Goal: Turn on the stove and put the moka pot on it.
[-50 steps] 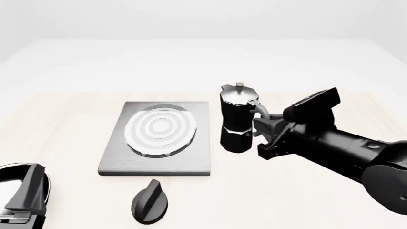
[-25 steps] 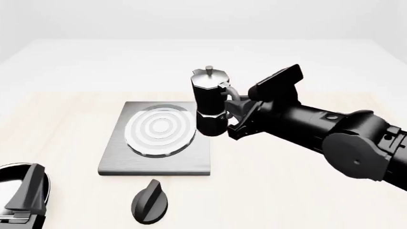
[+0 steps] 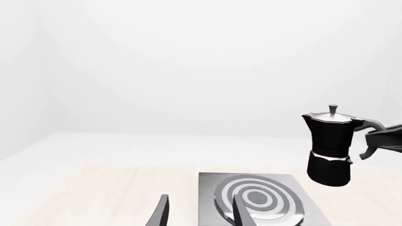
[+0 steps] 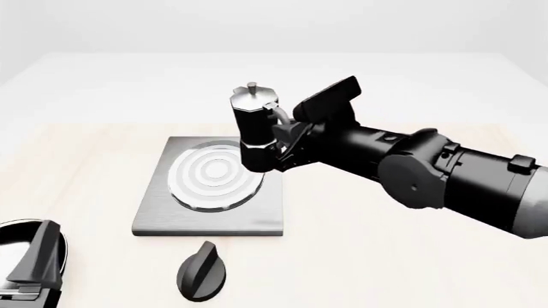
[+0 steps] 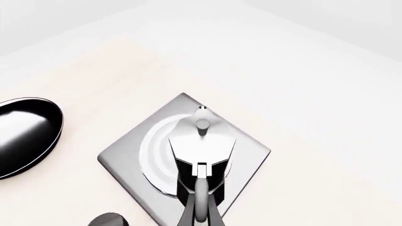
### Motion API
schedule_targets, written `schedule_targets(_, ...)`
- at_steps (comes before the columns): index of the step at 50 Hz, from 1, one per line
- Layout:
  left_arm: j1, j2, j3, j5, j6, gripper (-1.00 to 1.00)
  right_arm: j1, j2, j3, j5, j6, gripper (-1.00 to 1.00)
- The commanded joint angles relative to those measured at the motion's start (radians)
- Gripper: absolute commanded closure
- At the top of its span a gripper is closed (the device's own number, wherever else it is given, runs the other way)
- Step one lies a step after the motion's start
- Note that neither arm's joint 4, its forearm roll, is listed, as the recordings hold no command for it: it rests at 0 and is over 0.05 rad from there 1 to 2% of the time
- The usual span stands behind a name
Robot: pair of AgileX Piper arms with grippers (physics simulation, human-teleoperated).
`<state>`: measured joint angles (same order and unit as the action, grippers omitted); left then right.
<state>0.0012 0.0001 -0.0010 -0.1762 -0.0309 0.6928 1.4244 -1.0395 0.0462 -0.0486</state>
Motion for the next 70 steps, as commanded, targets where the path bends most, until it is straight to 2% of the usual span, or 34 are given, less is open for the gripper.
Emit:
schedule_targets(1, 0.001, 0.000, 0.000, 0.002, -0.001, -1.00, 0.008, 0.081, -0.062, -0.039, 0.004, 1.00)
schedule_targets(12, 0.002, 0.000, 0.000, 0.007, -0.002, -1.00, 0.012, 0.151, -0.110, -0.071, 0.035, 1.00)
schedule_targets(70, 0.003, 0.000, 0.000, 0.038, 0.001, -1.00, 0.038, 0.492, -0.330, -0.173, 0.096, 1.00)
